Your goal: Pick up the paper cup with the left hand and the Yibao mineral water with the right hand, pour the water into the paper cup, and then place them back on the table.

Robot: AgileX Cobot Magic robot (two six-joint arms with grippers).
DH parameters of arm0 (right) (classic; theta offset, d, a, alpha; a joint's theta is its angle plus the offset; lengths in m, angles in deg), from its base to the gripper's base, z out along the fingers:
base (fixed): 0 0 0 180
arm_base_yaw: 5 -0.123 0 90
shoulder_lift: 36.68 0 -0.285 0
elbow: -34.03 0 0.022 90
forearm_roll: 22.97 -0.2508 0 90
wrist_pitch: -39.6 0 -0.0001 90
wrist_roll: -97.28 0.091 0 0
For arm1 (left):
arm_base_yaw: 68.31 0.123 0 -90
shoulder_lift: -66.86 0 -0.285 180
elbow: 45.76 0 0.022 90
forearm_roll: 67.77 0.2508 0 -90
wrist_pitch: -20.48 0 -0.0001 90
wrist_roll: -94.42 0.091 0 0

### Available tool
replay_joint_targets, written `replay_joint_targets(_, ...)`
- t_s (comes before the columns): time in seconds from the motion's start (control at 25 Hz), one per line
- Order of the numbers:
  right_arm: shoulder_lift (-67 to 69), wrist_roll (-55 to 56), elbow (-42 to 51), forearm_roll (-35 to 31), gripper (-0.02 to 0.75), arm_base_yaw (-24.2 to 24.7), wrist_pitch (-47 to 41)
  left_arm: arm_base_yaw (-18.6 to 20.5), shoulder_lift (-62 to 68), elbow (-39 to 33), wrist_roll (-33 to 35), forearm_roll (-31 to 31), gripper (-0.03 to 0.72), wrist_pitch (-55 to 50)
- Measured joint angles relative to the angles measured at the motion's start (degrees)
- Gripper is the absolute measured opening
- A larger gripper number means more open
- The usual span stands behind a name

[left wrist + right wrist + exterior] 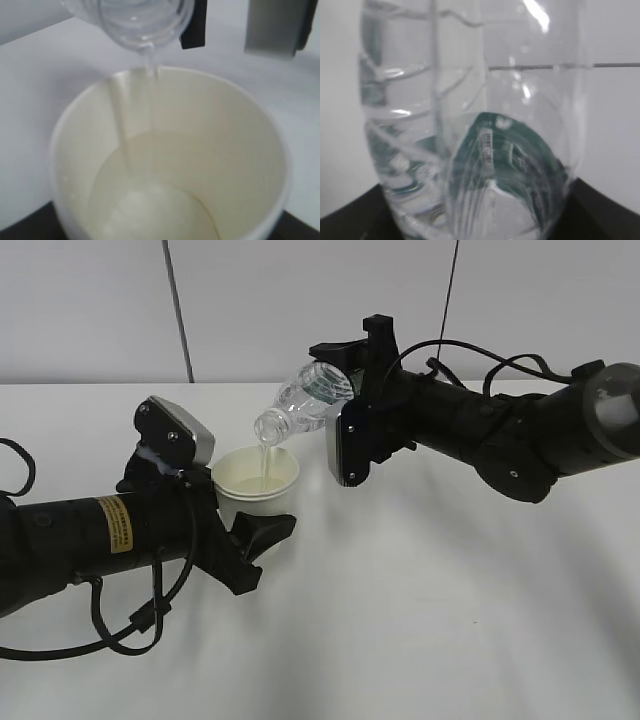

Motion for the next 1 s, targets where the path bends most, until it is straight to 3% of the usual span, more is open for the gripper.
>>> replay_joint_targets(0.28, 0.00, 11.93, 0.00, 0.32, 0.465, 0.00, 0.13, 0.00, 0.00, 0.00, 0.00, -1.17, 0.430, 0.00)
replay_joint_targets(0.68, 0.00, 45.23, 0.00, -2.61, 0.465, -0.10, 2.52, 0.17, 0.00, 0.00, 0.00, -7.10, 0.432, 0.00)
replay_joint_targets(1.0, -0.42, 62.84, 1.28, -8.84, 0.465, -0.08, 2.69, 5.15, 0.00, 0.00, 1.97, -12.57, 0.433, 0.96)
